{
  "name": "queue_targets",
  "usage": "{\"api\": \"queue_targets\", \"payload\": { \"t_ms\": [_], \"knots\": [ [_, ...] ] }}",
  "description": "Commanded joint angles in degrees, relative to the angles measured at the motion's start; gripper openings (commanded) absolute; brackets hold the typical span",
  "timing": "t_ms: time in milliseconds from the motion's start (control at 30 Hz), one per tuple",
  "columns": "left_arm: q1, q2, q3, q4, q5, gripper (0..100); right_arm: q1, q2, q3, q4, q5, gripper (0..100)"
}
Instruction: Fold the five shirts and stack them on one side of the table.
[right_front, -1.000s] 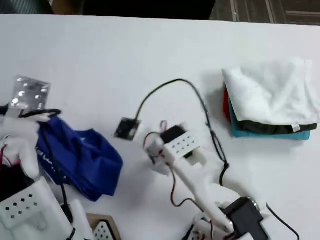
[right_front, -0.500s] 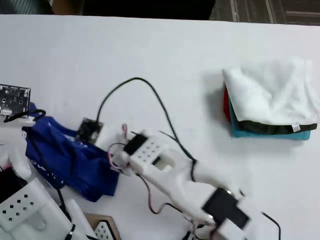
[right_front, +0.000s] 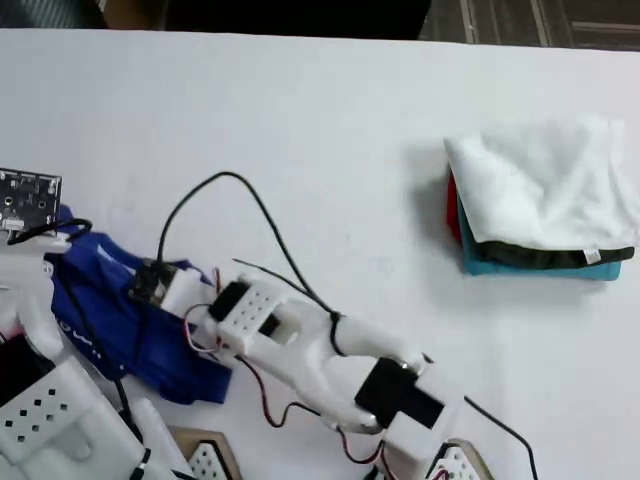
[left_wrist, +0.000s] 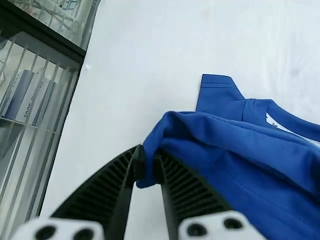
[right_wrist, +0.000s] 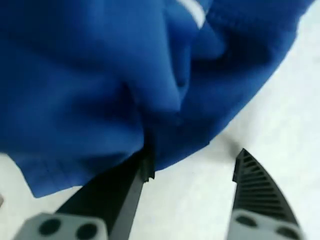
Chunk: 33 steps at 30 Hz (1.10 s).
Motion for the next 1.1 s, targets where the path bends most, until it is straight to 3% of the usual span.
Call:
{"api": "queue_targets", "payload": {
  "t_ms": [0,133,200,467,733,900,1067],
  "knots": [
    [-0.09,-0.97,-0.48,0.26,-0.09,3,-1.27,1.01,-2.73,1.71,-0.09,24.9],
    [-0.09,-0.97,-0.31,0.26,0.00,3,0.75,1.71,-3.69,2.15,-0.44,0.0],
    [-0.09,-0.97,-0.04,0.26,0.09,3,3.47,1.45,-3.69,1.63,-0.35,4.2],
    [2.11,-0.70,0.04,0.88,0.09,3,20.79,1.45,-8.44,1.54,3.69,2.1],
    [15.21,-0.53,2.24,3.96,0.26,2,33.80,1.45,-20.66,8.40,8.35,2.1],
    [23.38,8.00,-2.07,4.13,4.22,2,36.18,1.36,-26.64,15.16,8.35,2.1],
    [21.80,28.31,-21.58,5.89,6.33,2,30.29,1.36,-26.90,27.47,8.18,2.3]
  ]
}}
